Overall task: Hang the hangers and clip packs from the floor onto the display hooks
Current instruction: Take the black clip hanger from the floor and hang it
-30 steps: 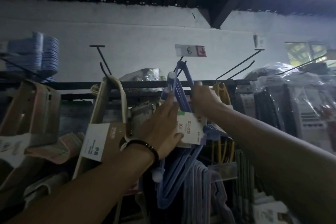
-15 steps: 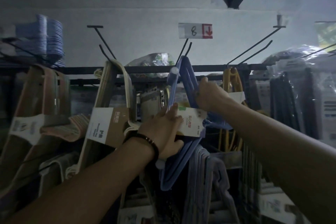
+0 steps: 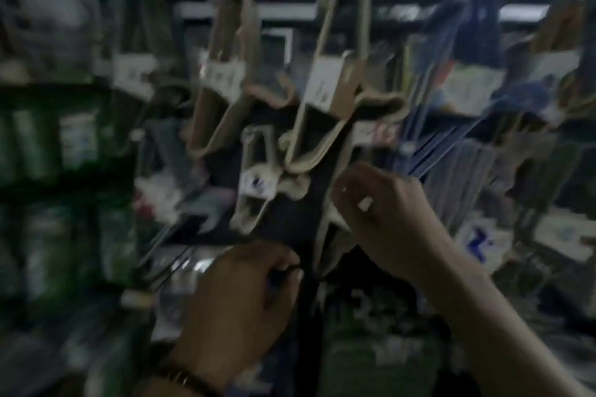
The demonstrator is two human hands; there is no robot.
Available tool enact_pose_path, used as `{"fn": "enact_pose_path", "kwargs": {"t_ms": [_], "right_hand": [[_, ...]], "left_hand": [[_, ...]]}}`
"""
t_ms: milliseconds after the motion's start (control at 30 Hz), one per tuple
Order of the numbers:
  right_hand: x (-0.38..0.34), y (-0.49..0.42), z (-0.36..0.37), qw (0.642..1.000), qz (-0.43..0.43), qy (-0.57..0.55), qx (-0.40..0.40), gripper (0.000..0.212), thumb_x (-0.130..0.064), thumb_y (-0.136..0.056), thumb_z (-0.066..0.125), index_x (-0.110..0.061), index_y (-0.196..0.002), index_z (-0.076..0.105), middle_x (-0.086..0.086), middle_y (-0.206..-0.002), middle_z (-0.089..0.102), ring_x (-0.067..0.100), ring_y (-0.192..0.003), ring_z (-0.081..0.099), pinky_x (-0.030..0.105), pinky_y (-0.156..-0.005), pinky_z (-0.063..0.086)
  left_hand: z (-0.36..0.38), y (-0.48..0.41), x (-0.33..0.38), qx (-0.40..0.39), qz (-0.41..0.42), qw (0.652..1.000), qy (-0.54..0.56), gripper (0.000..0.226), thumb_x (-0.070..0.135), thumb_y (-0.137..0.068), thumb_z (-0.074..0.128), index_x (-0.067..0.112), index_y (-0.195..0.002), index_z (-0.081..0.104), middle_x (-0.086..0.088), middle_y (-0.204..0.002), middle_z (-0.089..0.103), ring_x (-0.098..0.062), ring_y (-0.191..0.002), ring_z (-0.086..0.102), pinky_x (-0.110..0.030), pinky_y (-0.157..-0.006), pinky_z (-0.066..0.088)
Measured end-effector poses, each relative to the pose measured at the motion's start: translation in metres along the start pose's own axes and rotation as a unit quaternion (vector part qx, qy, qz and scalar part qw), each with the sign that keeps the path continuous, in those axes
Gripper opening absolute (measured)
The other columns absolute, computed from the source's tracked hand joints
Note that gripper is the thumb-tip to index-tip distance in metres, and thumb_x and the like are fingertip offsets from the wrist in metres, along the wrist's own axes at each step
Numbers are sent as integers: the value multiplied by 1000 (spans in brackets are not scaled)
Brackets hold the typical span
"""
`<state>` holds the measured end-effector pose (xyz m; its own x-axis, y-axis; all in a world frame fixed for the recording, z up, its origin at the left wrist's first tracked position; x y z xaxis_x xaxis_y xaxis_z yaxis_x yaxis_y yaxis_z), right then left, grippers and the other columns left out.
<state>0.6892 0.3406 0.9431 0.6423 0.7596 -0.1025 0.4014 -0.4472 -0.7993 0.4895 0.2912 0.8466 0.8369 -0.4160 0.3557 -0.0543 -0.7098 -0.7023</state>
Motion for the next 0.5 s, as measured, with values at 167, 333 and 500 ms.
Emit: {"fn": "enact_pose_path", "kwargs": {"t_ms": [167, 333, 500], "right_hand": [[-108, 131, 178, 973, 59, -136, -176, 4, -24, -99, 62, -26, -100, 65, -4, -87, 65, 16, -75, 63, 42, -65, 54], [-240, 276, 310, 888, 105, -221, -390, 8, -29, -101, 62, -23, -103, 67, 1, -92, 68, 21, -81, 65, 45, -71, 56], [-353, 360, 374, 803, 54, -240, -542, 24, -38, -99, 59, -20, -112, 69, 1, -103, 74, 22, -94, 71, 33, -78, 54]], "left_hand": [[-27, 228, -107, -125, -278, 952, -22, 11, 41, -93, 65, 39, -102, 71, 21, -96, 71, -5, -90, 68, -28, -77, 56], [-78, 451, -151, -169, -466, 868, 10, 7, 43, -100, 63, 42, -101, 70, 28, -92, 72, 3, -84, 69, -29, -78, 59], [-130, 569, -169, -177, -561, 808, 6, 15, 50, -96, 49, 43, -93, 62, 21, -94, 73, -1, -85, 69, -33, -78, 60]]}}
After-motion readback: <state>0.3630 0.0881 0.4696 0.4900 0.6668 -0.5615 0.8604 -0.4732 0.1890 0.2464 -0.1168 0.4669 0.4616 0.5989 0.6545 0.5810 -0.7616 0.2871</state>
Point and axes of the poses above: each hand's wrist, its own y-axis away from the middle knuckle, its own z-axis out of the palm, x = y × z, the point moved 3 cm from there along -y, towards the middle knuckle
